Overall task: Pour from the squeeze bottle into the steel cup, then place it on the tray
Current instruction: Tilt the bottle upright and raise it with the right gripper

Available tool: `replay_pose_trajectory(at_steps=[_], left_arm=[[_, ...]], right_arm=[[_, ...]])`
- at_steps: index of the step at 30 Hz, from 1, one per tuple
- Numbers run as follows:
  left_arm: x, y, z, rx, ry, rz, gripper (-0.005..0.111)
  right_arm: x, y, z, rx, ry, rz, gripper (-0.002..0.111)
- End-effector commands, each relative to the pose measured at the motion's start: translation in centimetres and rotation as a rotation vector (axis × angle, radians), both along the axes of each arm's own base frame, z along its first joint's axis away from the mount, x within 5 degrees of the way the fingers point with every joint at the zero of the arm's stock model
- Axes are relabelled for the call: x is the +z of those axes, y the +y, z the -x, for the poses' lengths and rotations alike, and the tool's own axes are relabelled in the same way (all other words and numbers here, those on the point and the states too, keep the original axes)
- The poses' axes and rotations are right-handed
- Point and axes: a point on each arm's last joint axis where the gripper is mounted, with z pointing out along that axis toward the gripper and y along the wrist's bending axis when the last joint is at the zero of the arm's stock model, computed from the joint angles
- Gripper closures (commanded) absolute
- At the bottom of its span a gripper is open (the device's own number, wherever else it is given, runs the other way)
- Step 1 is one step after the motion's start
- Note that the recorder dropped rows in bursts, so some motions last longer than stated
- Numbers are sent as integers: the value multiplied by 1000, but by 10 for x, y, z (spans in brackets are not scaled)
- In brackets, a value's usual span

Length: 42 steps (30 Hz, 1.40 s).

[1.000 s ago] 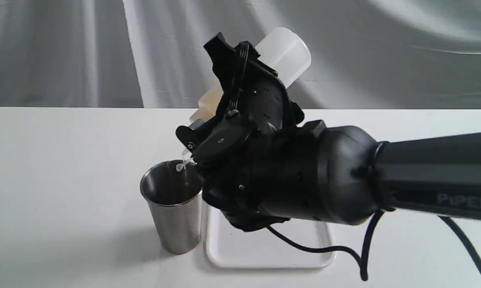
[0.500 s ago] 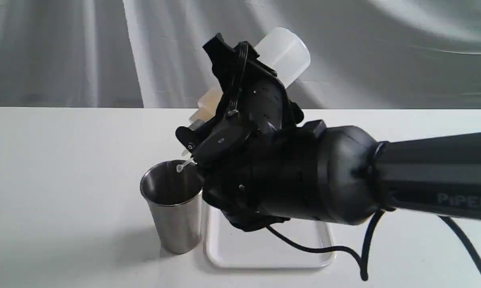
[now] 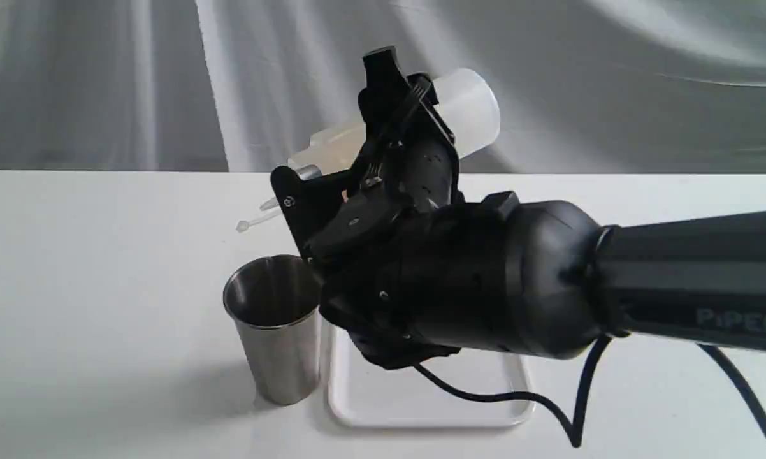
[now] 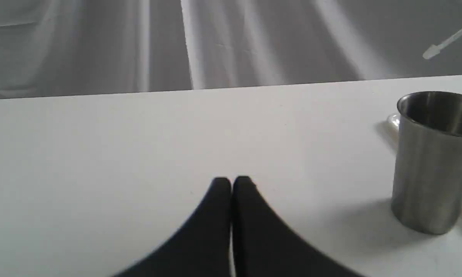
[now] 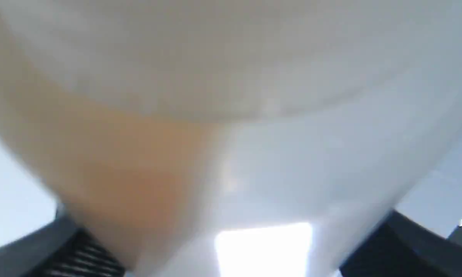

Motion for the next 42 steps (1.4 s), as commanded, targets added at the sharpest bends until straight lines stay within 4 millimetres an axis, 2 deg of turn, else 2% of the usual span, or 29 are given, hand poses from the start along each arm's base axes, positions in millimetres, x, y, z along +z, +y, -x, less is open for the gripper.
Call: replay_pose_trajectory(at_steps=[1, 10, 22, 27, 35, 42], left_arm=[[-1, 0, 0, 3, -6, 7, 107], [-1, 0, 0, 2, -6, 5, 107], [-1, 0, 0, 3, -5, 8, 107], [-1, 0, 0, 3, -5, 8, 107], [-1, 0, 0, 2, -6, 5, 107], [-1, 0, 0, 3, -6, 7, 107]], right_arm=[[8, -2, 2, -36, -40, -110, 94], [7, -9, 7, -158, -30, -391, 94], [23, -17, 18, -369, -176, -1003, 94], [42, -33, 21, -452, -271, -1226, 94], [80, -66, 26, -485, -357, -1335, 94], [108, -83, 32, -442, -313, -1527, 94]])
